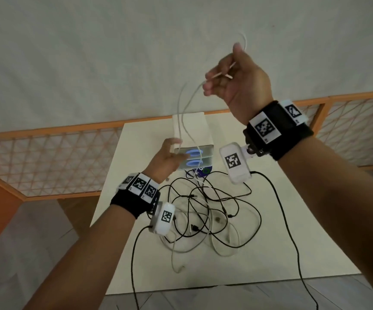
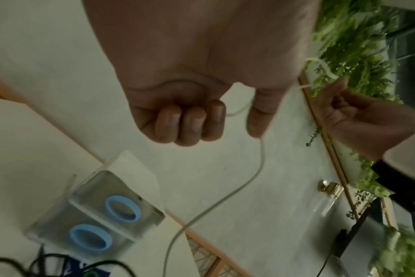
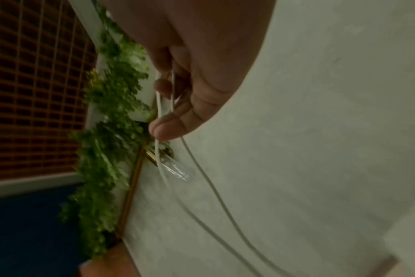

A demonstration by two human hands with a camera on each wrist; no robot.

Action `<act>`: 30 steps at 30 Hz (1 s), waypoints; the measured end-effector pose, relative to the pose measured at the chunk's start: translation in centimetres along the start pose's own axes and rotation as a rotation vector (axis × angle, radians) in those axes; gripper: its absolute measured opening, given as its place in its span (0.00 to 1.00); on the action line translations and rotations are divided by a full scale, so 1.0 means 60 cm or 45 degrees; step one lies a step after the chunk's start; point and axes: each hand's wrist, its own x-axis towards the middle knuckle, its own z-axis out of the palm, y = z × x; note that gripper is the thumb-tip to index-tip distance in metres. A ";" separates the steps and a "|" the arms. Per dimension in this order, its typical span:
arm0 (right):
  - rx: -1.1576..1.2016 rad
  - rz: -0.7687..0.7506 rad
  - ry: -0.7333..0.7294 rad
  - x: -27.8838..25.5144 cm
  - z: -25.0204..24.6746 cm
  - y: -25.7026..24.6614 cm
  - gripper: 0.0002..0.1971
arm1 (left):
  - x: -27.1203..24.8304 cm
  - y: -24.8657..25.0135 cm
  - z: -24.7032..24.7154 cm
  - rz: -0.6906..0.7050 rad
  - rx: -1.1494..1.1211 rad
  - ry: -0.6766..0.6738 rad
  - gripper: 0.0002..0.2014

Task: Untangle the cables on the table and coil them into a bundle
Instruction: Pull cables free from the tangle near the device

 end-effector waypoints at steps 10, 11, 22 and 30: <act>-1.001 0.528 -0.115 -0.074 -0.069 0.160 0.35 | 0.033 0.083 0.039 0.085 -0.431 0.124 0.16; -1.218 0.554 -0.184 -0.088 -0.080 0.182 0.35 | 0.034 0.089 0.036 0.142 -0.448 0.135 0.17; -1.403 0.807 0.085 -0.115 -0.178 0.248 0.09 | 0.051 0.119 -0.024 0.030 -0.035 0.382 0.19; -1.579 0.425 0.696 -0.066 -0.216 0.135 0.30 | 0.017 0.011 -0.021 -0.642 -0.516 0.341 0.13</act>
